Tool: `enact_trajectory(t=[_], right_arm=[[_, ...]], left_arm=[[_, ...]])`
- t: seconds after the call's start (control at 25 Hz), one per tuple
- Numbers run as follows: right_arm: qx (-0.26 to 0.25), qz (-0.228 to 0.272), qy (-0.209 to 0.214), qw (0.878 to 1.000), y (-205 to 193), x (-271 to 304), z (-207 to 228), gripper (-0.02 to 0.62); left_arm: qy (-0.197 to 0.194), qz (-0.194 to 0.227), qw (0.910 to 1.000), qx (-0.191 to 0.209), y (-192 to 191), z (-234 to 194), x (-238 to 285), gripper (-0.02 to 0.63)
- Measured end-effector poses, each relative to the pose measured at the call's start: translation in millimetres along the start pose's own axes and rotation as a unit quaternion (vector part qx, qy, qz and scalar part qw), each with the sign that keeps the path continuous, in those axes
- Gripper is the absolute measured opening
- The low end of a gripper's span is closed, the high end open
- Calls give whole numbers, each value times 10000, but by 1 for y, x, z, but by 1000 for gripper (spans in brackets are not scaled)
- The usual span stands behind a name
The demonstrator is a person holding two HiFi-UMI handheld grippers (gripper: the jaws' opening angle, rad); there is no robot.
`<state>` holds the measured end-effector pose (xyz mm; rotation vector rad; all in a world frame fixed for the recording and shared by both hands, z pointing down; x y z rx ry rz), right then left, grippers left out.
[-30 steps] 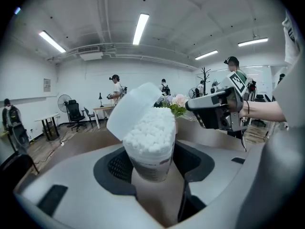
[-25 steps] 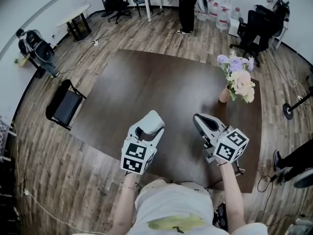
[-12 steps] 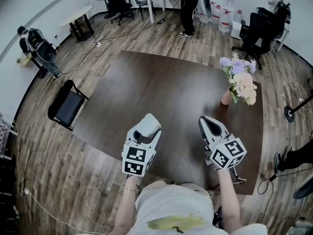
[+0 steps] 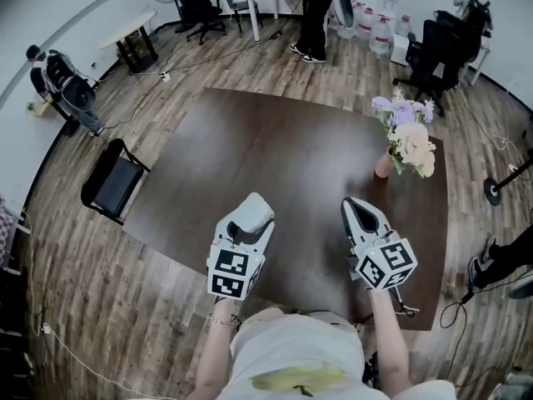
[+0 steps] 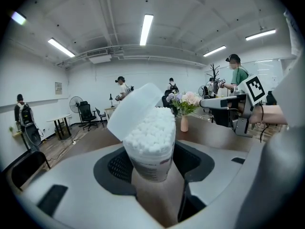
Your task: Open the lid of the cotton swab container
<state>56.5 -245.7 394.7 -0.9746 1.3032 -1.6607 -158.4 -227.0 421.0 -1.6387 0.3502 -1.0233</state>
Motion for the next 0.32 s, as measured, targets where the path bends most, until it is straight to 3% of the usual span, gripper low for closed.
enact_trajectory(t=[0.32], right_arm=[[-284, 211, -192, 9992, 3, -2, 7, 21]], left_arm=[[5, -5, 10000, 18, 0, 2, 4, 258]])
Point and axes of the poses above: the fingertips, and each gripper's own axes: x forward along the fingers, z to its right, y out of its top, the point moved 3 cm from there along -x, backward along the fingers, and after that the axes turned 12 degrees about -y, right-handed, at the moved point
